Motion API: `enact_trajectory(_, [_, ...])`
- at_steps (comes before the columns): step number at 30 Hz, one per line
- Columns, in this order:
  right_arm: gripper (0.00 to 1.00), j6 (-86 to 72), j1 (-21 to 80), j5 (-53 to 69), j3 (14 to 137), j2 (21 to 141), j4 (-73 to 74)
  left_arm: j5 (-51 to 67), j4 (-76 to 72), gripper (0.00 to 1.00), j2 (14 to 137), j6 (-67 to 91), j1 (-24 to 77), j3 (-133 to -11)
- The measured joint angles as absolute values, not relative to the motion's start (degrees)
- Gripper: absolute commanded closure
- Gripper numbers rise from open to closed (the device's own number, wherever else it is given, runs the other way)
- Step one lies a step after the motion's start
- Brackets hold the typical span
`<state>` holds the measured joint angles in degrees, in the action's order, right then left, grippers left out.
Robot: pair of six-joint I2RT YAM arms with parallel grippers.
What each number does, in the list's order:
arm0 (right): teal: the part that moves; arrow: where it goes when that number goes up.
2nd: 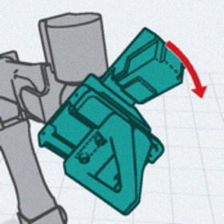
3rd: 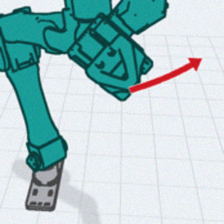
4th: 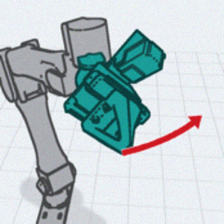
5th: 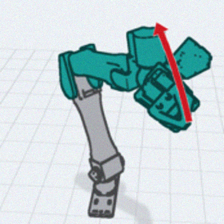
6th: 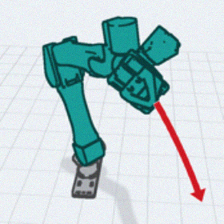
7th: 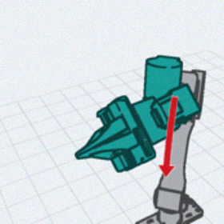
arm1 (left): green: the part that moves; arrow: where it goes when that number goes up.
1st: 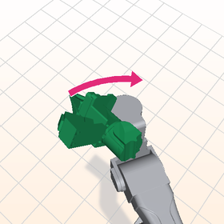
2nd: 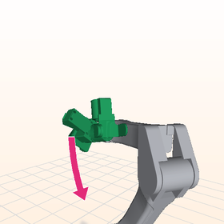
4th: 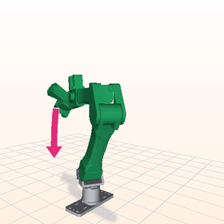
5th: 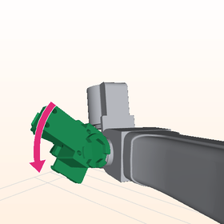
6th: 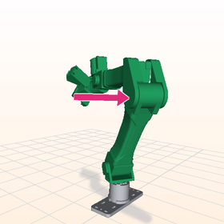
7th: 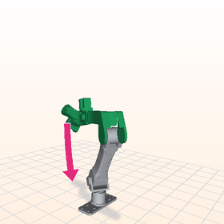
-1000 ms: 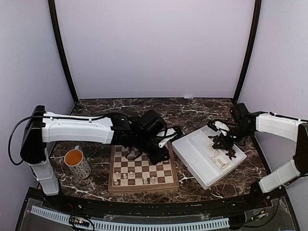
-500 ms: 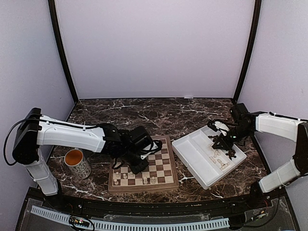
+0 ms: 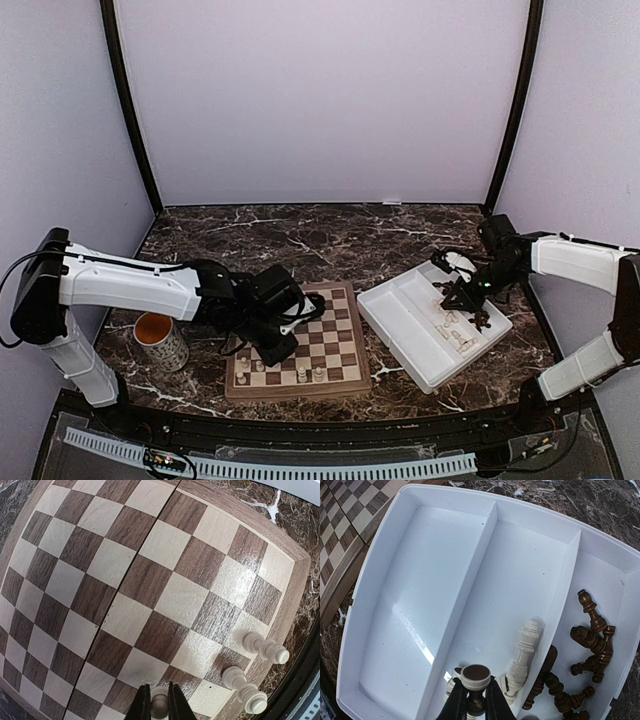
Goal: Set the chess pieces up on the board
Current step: Place the pawn on d2.
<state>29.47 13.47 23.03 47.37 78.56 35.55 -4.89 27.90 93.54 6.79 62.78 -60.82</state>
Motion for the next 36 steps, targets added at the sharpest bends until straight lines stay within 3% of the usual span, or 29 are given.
enact_trajectory(16, [0.87, 29.5, 13.47, 23.14, 47.37, 78.65, 35.55, -0.89, 24.4, 0.94, 93.32, 8.38, 62.78, -58.04])
enact_trajectory(26, [0.87, 29.47, 13.47, 23.14, 47.37, 78.67, 35.53, -1.13, 23.88, 0.78, 93.54, 8.82, 62.78, -57.36])
enact_trajectory(36, [0.88, 29.47, 13.47, 23.14, 47.37, 78.67, 35.55, -1.34, 23.9, 0.72, 93.54, 9.3, 62.78, -57.14])
